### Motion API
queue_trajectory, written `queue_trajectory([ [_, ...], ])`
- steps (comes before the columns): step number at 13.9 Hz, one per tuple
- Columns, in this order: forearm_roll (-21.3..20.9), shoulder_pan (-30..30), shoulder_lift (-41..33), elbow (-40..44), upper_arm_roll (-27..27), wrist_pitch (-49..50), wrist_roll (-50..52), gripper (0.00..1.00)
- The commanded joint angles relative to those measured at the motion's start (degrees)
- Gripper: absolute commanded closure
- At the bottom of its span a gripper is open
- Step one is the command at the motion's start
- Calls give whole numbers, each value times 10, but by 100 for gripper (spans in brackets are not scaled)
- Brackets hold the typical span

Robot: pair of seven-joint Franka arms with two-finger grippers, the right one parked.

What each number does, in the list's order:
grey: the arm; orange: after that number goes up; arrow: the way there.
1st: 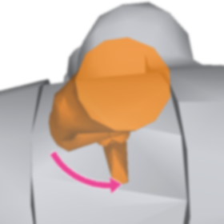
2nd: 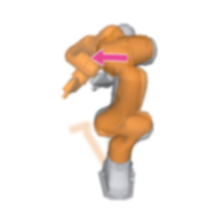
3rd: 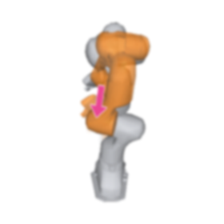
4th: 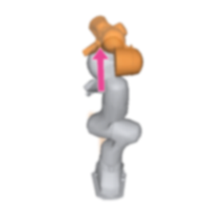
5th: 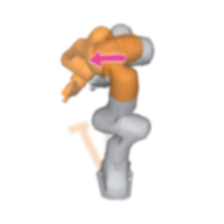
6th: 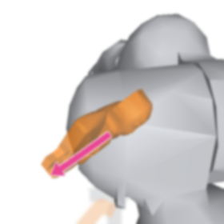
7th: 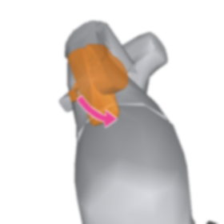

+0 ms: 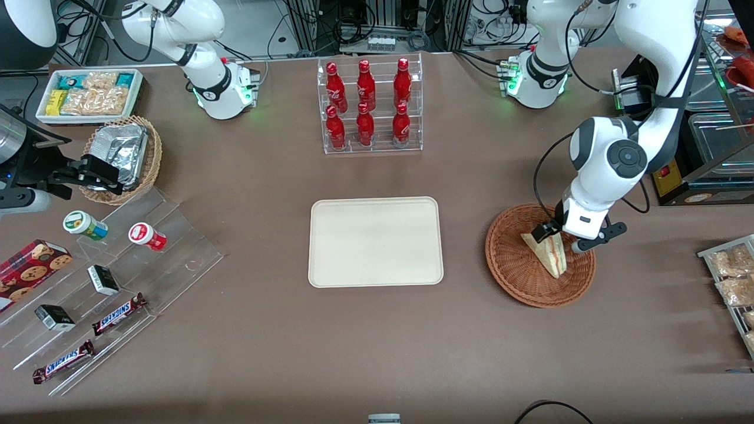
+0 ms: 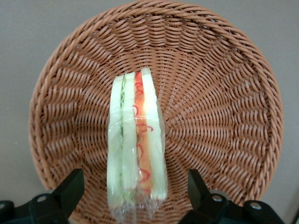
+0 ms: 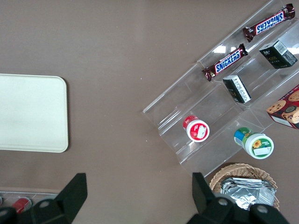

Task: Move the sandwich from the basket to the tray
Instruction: 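Close the left gripper on the wrapped sandwich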

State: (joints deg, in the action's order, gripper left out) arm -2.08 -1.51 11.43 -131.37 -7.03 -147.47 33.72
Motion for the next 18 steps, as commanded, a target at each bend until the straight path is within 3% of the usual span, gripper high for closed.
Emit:
queue_trajectory([
  [1, 0, 3, 7, -9, 0, -26, 8, 32],
  [3, 0, 4, 1, -14, 1, -25, 7, 91],
  [4, 0, 4, 0, -15, 1, -23, 2, 100],
  [7, 0, 4, -13, -12, 1, 2, -1, 100],
  [11, -2, 2, -53, 20, 1, 106, -9, 100],
  [18, -8, -4, -84, 196, -2, 388, -35, 100],
])
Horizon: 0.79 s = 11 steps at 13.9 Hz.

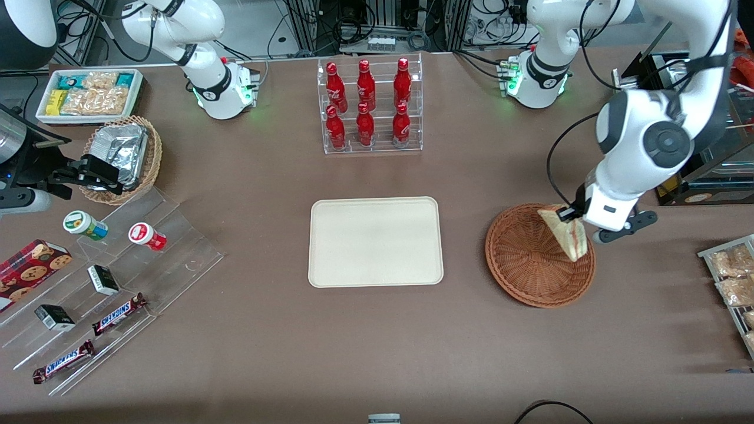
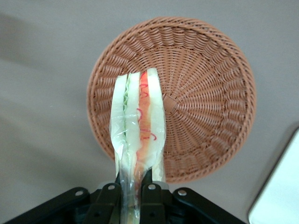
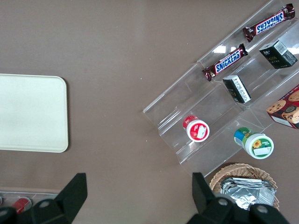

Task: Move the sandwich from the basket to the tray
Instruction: 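Lift the sandwich up out of the basket with the left gripper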

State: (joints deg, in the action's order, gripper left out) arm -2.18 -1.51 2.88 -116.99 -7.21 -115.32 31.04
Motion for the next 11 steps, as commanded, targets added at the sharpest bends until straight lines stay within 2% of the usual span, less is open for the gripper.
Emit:
queue_trajectory([
  [1, -8, -5, 1, 79, 0, 102, -14, 100],
  [4, -6, -7, 0, 143, -1, 178, -66, 100],
  [6, 1, -7, 1, 163, -6, 193, -117, 100],
  [9, 3, -7, 2, 166, -41, 200, -202, 100],
  [11, 3, -7, 6, 166, -76, 200, -213, 100],
])
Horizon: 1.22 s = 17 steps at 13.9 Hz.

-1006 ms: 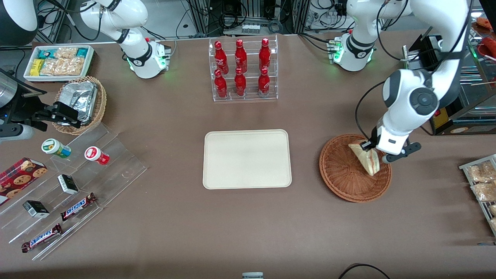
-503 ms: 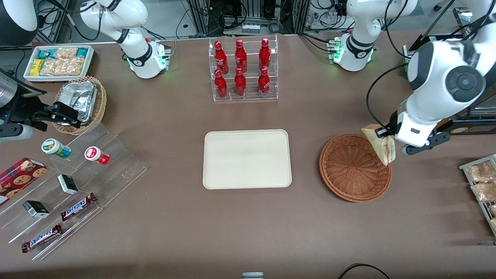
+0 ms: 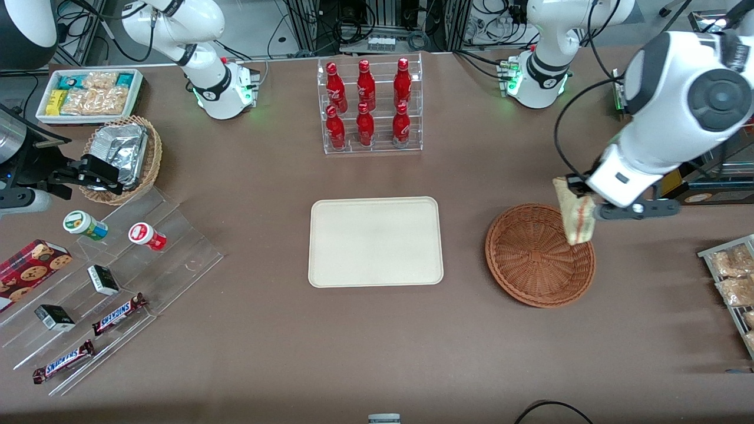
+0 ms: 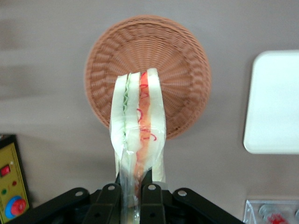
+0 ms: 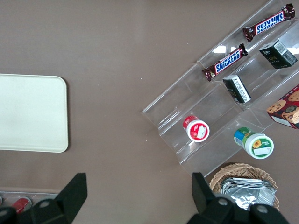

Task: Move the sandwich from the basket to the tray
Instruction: 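Carry the sandwich over the white tray with the left gripper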

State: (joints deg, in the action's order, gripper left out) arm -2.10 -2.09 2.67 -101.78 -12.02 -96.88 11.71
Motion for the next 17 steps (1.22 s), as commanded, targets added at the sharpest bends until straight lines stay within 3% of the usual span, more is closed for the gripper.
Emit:
queue_trajectory([
  [1, 3, 0, 10, 14, -47, 13, -14, 100],
  [6, 30, 0, 30, 19, -117, -8, 36, 100],
  [11, 11, 0, 85, 25, -211, -79, 177, 100],
  [14, -41, -1, 140, 52, -254, -91, 263, 100],
  [17, -134, -2, 231, 96, -308, -99, 370, 100],
])
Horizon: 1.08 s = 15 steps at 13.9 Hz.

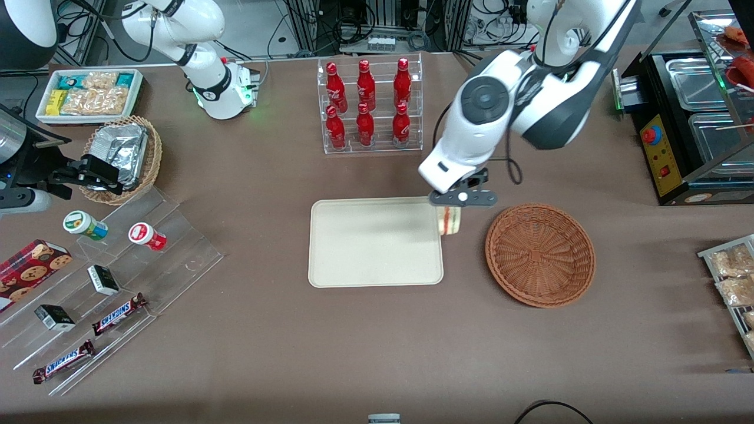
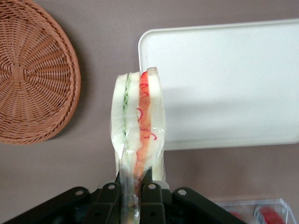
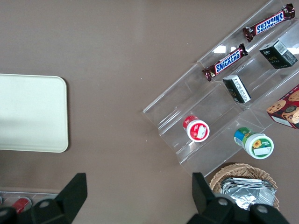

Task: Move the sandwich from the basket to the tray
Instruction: 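Carry the sandwich over the white tray with the left gripper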

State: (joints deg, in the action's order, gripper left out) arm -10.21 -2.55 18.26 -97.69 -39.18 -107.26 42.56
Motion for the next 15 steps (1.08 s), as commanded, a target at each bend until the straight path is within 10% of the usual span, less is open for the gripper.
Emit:
queue_trajectory([
  [1, -74, 2, 97, 60, -49, 2, 82, 100],
  [15, -169, -53, 230, 89, -54, -94, 104, 100],
])
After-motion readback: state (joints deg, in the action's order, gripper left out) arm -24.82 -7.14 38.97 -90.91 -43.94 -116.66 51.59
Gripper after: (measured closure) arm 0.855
